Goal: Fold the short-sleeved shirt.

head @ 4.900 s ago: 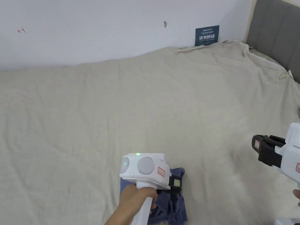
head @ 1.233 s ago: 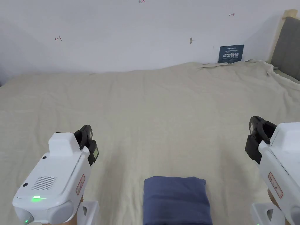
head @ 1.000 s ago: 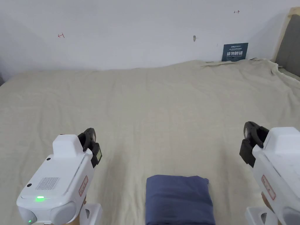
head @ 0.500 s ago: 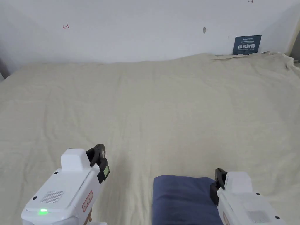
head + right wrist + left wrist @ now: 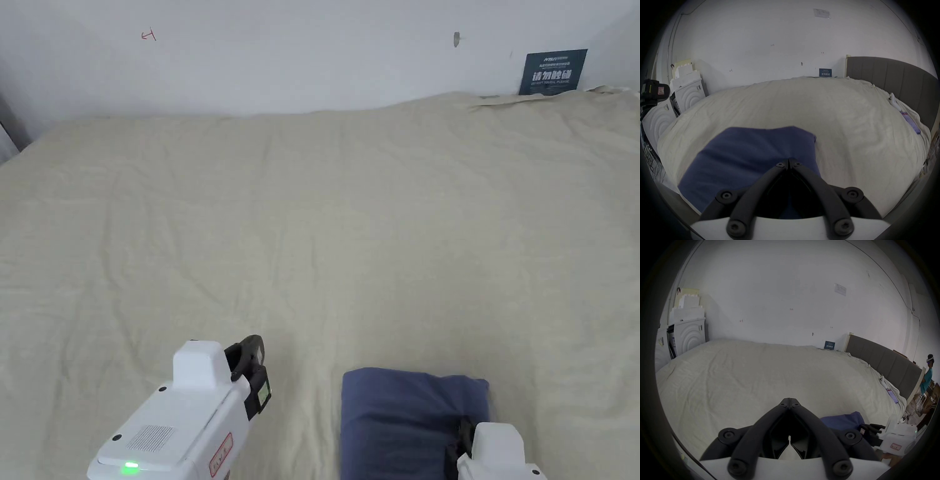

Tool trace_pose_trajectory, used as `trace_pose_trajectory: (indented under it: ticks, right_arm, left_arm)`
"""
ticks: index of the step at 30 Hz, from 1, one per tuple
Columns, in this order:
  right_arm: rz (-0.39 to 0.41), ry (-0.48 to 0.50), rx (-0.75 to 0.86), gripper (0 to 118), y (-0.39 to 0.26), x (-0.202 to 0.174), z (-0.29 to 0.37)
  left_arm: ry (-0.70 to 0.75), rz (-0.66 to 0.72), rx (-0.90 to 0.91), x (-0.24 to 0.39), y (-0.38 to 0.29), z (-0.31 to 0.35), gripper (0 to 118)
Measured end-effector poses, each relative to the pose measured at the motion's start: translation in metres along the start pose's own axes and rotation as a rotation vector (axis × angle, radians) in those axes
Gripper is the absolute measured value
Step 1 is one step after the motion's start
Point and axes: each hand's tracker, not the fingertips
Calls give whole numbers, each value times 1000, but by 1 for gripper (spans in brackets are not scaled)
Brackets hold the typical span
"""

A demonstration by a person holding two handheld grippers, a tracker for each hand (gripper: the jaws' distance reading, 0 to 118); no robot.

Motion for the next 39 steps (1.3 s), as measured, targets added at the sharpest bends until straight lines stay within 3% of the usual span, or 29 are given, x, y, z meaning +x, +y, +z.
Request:
trace_pose_trajectory:
  ticks: [5,8,10,11,13,15,16,27,29,31,34,39]
  right_arm:
    - [-11,-7,34,0,-17,3,-5]
    - [52,-22,60,0,-21,-4,-3]
    - [49,-16,59,0,-25,1,-6]
    - [40,-12,55,0,-24,2,-7]
    - [64,-9,45,0,-24,3,-9]
    - [89,-6,41,0,-23,4,-9]
    - [89,-3,38,0,-23,5,-10]
    - [78,21,22,0,-25,12,-14]
    - [76,23,20,0,-25,13,-15]
    - [78,25,18,0,-26,14,-16]
    - [78,31,15,0,-25,15,-15]
    - [93,57,0,0,-19,17,-14]
  left_arm:
    - [-45,46,-102,3,-14,-13,0]
    - [-98,102,-216,4,-22,-26,6]
    - [-130,140,-301,4,-26,-38,17]
    - [-156,156,-340,5,-28,-43,26]
    - [-203,197,-393,6,-33,-52,66]
    - [-252,242,-465,5,-38,-66,95]
    - [-274,253,-507,6,-40,-73,99]
    - [-417,364,-677,8,-51,-125,97]
    - [-447,345,-709,14,-51,-131,87]
    - [-458,316,-736,20,-54,-137,70]
    - [-428,265,-765,23,-59,-140,56]
    - [-441,323,-783,14,-62,-140,31]
